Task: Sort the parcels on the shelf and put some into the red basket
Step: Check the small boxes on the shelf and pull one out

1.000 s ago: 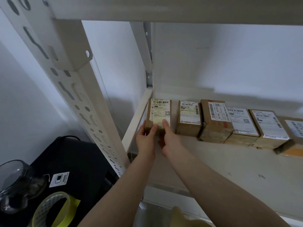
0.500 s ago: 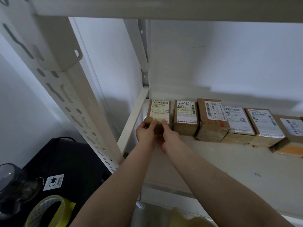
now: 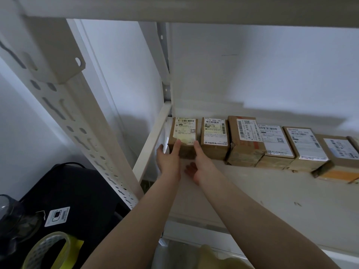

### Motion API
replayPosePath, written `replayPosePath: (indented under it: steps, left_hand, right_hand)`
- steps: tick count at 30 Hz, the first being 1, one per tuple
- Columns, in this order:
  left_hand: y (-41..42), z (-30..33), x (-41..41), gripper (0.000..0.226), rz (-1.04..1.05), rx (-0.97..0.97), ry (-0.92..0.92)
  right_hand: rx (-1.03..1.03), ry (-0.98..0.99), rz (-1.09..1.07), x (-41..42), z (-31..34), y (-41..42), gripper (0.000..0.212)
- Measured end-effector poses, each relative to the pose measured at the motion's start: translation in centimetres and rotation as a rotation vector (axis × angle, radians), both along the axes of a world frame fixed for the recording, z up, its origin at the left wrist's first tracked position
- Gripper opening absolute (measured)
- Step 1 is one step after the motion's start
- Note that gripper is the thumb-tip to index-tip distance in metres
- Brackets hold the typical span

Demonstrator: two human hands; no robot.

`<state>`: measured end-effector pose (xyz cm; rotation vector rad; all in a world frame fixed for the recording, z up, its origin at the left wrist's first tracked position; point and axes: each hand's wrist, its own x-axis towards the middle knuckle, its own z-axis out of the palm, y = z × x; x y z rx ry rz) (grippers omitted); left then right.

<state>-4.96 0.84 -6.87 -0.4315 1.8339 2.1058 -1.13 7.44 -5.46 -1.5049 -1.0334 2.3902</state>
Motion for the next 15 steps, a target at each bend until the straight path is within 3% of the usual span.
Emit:
replayPosePath:
  steps: [4, 8, 12, 15]
  left_hand:
    - [0.9, -0.5, 2.3, 0.089, 0.07, -0.156, -0.136]
    - [3.5, 0.2, 4.3, 0.104, -0.06, 0.043, -0.285]
    - [6.1, 2.3, 3.9, 0.082, -0.162, 0.111, -0.37]
    - [7.3, 2.9, 3.7, 0.078, -0.204, 0.046, -0.378]
  right_hand:
    - [0.005, -0.047, -0.094, 1.9, 0.4, 2.0, 0.086]
    - [0.015, -0.05, -0.115, 2.8, 0.7, 4.0, 0.082]
    - [-0.05, 0.013, -0.18, 2.3, 0.4, 4.7, 0.08]
    - [-0.02, 0.0, -0.157, 1.4, -1.8, 5.5, 0.106]
